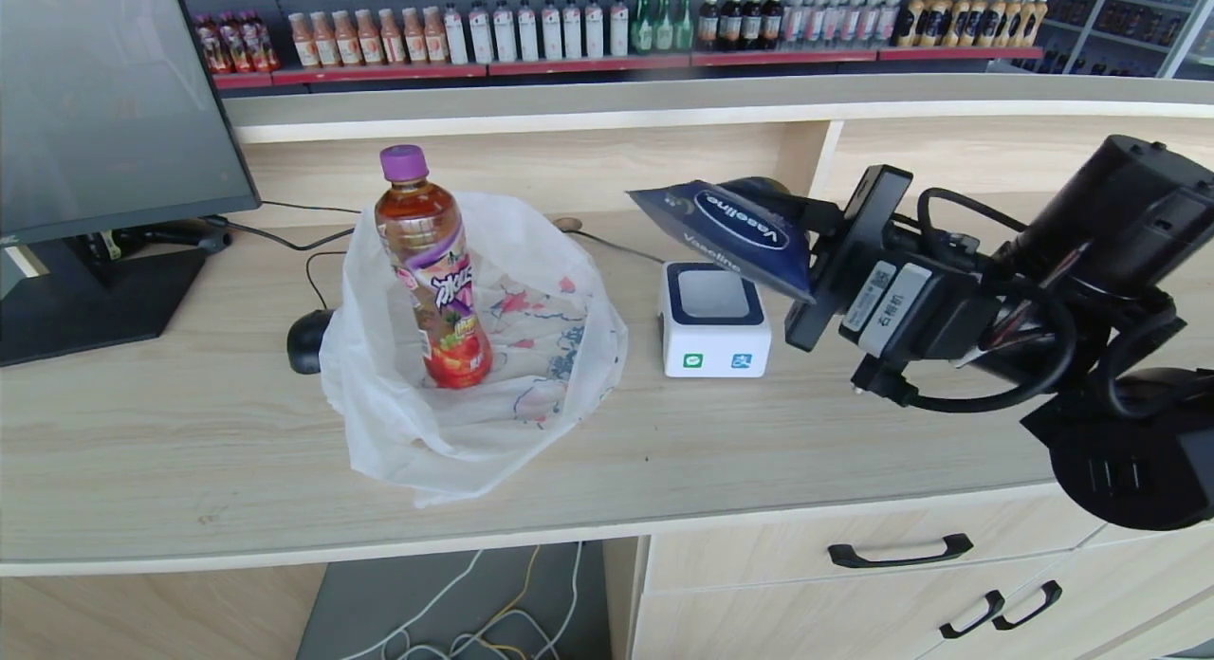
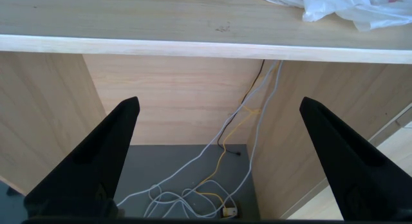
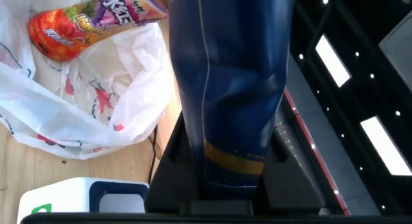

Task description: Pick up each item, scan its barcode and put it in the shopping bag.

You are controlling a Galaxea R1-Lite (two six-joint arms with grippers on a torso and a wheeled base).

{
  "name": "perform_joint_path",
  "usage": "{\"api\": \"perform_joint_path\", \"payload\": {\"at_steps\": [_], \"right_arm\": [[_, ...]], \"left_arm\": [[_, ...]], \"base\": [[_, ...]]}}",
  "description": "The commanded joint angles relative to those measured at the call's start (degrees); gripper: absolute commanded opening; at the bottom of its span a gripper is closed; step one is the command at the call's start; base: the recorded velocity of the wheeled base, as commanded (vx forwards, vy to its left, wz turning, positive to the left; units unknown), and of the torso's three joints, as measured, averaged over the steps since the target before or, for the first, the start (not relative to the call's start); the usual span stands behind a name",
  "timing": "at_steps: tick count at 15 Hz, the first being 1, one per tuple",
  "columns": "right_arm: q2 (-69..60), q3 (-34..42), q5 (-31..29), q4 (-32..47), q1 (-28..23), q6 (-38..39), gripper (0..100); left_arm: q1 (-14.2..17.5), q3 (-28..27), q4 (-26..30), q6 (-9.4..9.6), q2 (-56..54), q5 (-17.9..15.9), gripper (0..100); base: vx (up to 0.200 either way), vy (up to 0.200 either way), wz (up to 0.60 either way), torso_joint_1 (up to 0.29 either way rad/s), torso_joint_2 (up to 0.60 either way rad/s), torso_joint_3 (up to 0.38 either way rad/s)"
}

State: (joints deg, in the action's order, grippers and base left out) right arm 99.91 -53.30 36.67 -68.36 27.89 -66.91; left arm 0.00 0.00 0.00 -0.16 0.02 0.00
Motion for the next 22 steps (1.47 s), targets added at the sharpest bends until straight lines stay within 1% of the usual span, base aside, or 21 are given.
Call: {"api": "perform_joint_path", "payload": {"at_steps": [1,3,4,5,6,7,8,9,11,13,15,16,17,18,20,22], "right_arm": [[-3.15,0.39,-1.69,-1.51,0.5,3.63,0],[-5.17,1.53,-4.94,-1.68,1.29,7.15,0],[-6.93,1.71,-8.46,-1.77,2.87,10.75,0],[-7.63,1.71,-9.86,-1.77,3.4,12.16,0],[-8.6,1.62,-12.5,-1.68,4.36,14.62,0],[-9.91,1.62,-16.45,-1.6,4.45,21.65,0],[-10.62,2.06,-18.74,-1.68,3.92,26.75,0],[-11.5,2.58,-21.2,-1.68,3.31,30.97,0],[-12.99,3.9,-27.97,-1.68,2.78,40.11,0],[-13.08,5.66,-33.86,-1.77,2.78,47.23,0],[-12.9,6.19,-38.52,-2.39,2.78,52.24,0],[-12.81,6.19,-39.04,-2.65,2.78,52.68,0],[-11.14,8.65,-42.29,-6.25,2.78,55.75,0],[-10.35,10.41,-43.52,-7.57,2.78,56.63,0],[-8.77,10.58,-44.05,-8.28,2.61,58.04,0],[-7.28,10.67,-44.76,-9.07,0.85,61.03,0]], "left_arm": [[0.0,0.0,0.0,-0.02,-0.02,0.0,100],[0.0,0.0,0.0,-0.02,-0.02,0.0,100],[0.0,0.0,0.0,-0.02,-0.02,0.0,100],[0.0,0.0,0.0,-0.02,-0.02,0.0,100],[0.0,0.0,0.0,-0.02,-0.02,0.0,100],[0.0,0.0,0.0,-0.02,-0.02,0.0,100],[0.0,0.0,0.0,-0.02,-0.02,0.0,100],[0.0,0.0,0.0,-0.02,0.06,0.0,100],[0.09,0.0,0.0,-0.02,-0.02,0.0,100],[0.0,0.0,0.0,-0.02,-0.02,0.0,100],[0.0,0.0,0.0,-0.02,-0.02,0.0,100],[0.0,0.0,0.0,-0.02,-0.02,0.0,100],[0.0,0.0,0.0,-0.02,-0.02,0.0,100],[0.0,0.0,0.0,-0.02,0.06,0.0,100],[0.0,0.0,0.0,-0.02,-0.02,0.0,100],[0.0,0.0,0.0,-0.02,-0.02,0.0,100]], "base": [[0.0,0.0,0.0,0.0,0.0,0.0],[0.0,0.0,0.0,0.0,0.0,0.0],[0.0,0.0,0.0,0.0,0.0,0.0],[0.0,0.0,0.0,0.0,0.0,0.0],[0.0,0.0,0.0,0.0,0.0,0.0],[0.0,0.0,0.0,0.0,0.0,0.0],[0.0,0.0,0.0,0.0,0.0,0.0],[0.0,0.0,0.0,0.0,0.0,0.0],[0.0,0.0,0.0,0.0,0.0,0.0],[0.0,0.0,0.0,0.0,0.0,0.0],[0.0,0.0,0.0,0.0,0.0,0.0],[0.0,0.0,0.0,0.0,0.0,0.0],[0.0,0.0,0.0,0.0,0.0,0.0],[0.0,0.0,0.0,0.0,0.0,0.0],[0.0,0.0,0.0,0.0,0.0,0.0],[0.0,0.0,0.0,0.0,0.0,0.0]]}}
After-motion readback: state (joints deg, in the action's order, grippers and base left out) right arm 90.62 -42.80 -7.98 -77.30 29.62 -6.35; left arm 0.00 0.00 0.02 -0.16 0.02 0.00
